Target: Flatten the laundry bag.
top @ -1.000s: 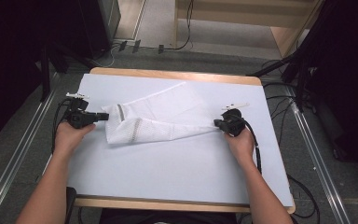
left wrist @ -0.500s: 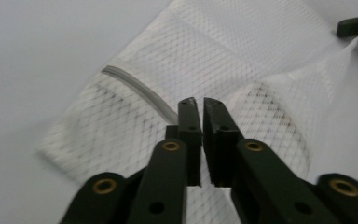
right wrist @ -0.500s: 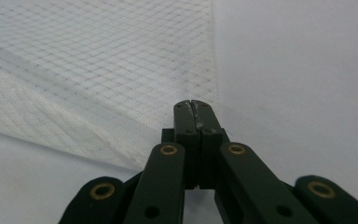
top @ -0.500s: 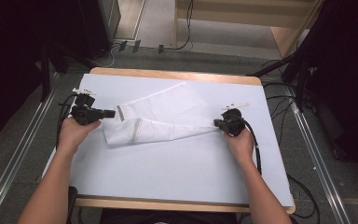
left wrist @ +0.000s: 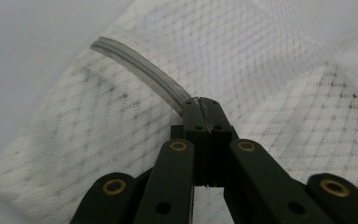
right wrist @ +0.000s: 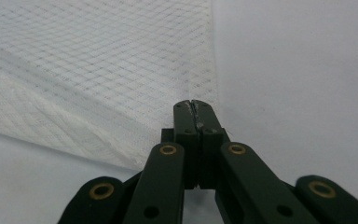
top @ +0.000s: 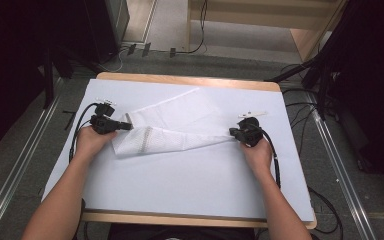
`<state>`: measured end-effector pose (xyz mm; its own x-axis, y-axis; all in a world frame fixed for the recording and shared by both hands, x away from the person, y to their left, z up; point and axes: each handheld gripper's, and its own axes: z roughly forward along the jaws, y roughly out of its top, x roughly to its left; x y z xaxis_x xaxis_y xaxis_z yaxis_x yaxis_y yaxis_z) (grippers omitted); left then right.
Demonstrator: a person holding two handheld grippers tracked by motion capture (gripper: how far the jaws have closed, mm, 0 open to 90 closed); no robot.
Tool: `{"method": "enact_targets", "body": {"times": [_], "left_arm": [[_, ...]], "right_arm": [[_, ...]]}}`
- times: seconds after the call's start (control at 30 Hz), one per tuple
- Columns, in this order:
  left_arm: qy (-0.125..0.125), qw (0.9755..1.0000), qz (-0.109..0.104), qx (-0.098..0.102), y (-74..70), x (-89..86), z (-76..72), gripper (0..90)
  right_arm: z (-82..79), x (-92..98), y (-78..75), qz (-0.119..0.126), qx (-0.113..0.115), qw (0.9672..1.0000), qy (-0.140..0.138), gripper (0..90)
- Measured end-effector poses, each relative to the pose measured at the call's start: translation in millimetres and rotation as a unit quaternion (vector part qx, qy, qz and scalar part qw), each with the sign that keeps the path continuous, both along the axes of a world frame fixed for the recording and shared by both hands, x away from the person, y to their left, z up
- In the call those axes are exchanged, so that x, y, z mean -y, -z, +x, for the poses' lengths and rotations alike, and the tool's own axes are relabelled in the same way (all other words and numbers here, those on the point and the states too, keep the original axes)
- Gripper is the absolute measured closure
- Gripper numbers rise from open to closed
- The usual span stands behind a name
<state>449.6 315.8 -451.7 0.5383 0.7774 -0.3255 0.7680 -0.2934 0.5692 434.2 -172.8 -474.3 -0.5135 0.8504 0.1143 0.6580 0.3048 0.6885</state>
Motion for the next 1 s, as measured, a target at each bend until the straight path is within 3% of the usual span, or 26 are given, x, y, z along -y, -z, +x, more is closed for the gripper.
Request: {"method": "enact_targets", "body": {"times": [0.13,0.23,0.5,0.6,0.9,1.0], "left_arm": [[0.022,0.9997,-0.003,-0.008,1.0,9.1,-6.3,90.0],[0.038,0.9992,0.006,-0.008,-0.8,14.8,-14.2,90.0],[0.054,0.9981,-0.025,0.014,-16.3,19.1,-29.3,90.0],[0.061,0.9978,-0.019,0.017,-18.4,23.3,-34.6,90.0],[0.048,0.9981,-0.026,0.027,-22.3,18.0,-39.2,90.0],[0.038,0.9984,-0.029,0.030,-23.0,15.3,-38.9,90.0]], "right_arm": [[0.3,0.2,-0.2,-0.001,0.000,1.0000,-0.002,90.0],[0.8,-0.3,-1.3,-0.001,-0.006,1.0000,0.002,90.0],[-3.2,5.3,-15.5,0.027,0.004,0.9996,0.005,90.0],[-6.7,3.6,-18.8,0.029,0.002,0.9996,-0.002,90.0],[-18.5,-6.2,-25.0,0.026,-0.011,0.9992,-0.028,90.0],[-24.7,-7.1,-26.6,0.027,-0.003,0.9991,-0.032,90.0]]}}
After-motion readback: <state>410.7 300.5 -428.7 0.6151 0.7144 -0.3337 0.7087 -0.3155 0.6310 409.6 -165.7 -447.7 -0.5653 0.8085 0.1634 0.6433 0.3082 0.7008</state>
